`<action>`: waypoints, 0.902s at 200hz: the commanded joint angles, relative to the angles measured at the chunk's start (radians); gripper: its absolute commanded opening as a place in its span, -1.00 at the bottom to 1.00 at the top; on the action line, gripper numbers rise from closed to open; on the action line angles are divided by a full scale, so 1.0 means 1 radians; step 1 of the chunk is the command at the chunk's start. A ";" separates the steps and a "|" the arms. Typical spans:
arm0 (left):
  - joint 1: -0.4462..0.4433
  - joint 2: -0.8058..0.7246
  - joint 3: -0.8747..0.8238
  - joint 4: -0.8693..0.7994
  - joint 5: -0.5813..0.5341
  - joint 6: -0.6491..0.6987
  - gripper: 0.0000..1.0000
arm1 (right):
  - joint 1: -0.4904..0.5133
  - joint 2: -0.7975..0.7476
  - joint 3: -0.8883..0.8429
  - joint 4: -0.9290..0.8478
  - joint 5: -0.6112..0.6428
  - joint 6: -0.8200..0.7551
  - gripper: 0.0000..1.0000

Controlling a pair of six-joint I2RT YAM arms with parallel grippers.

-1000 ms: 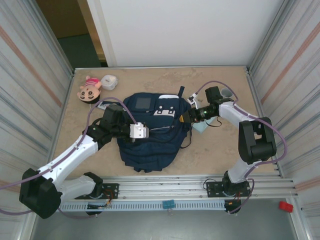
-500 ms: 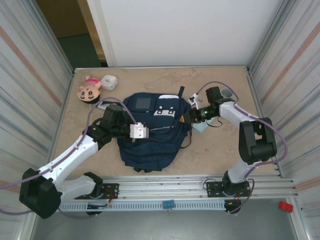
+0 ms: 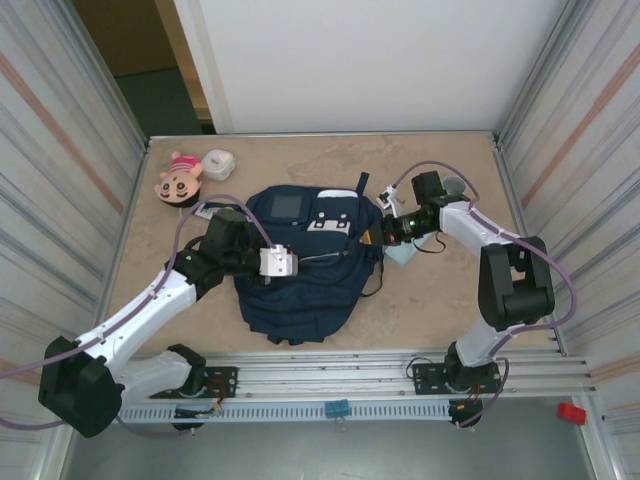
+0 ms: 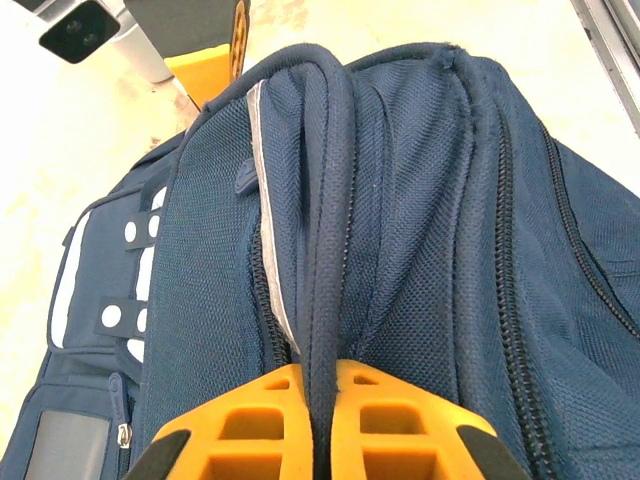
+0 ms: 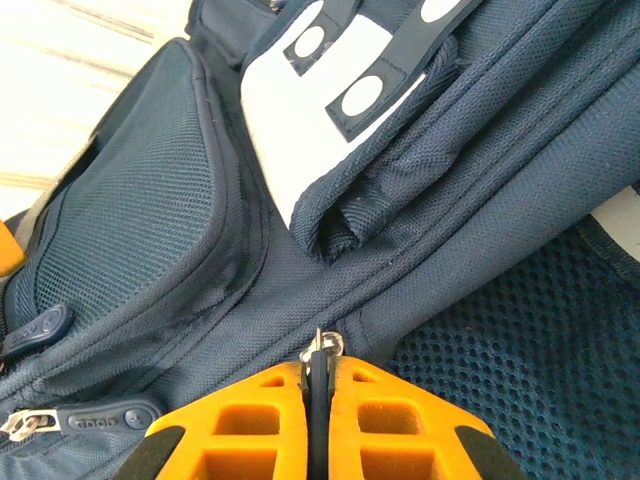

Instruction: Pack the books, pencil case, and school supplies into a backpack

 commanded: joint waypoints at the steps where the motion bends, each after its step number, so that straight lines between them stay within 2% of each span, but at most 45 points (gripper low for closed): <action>1: 0.010 -0.021 0.003 0.091 -0.025 -0.043 -1.00 | 0.002 -0.053 0.037 -0.033 0.025 -0.019 -1.00; 22: 0.010 -0.023 0.005 0.101 -0.039 -0.090 -1.00 | 0.016 -0.089 0.038 -0.040 0.068 -0.026 -1.00; 44: 0.001 -0.020 0.003 0.144 -0.083 -0.204 -1.00 | 0.051 -0.140 0.041 -0.059 0.147 -0.044 -1.00; 94: -0.094 0.027 0.042 0.159 -0.356 -0.425 -1.00 | 0.151 -0.267 0.031 -0.073 0.272 -0.045 -1.00; 156: -0.144 0.080 0.096 0.203 -0.511 -0.677 -1.00 | 0.275 -0.409 -0.006 -0.060 0.373 0.018 -1.00; 180: -0.153 0.116 0.129 0.211 -0.536 -0.762 -1.00 | 0.326 -0.459 -0.034 -0.044 0.426 0.059 -1.00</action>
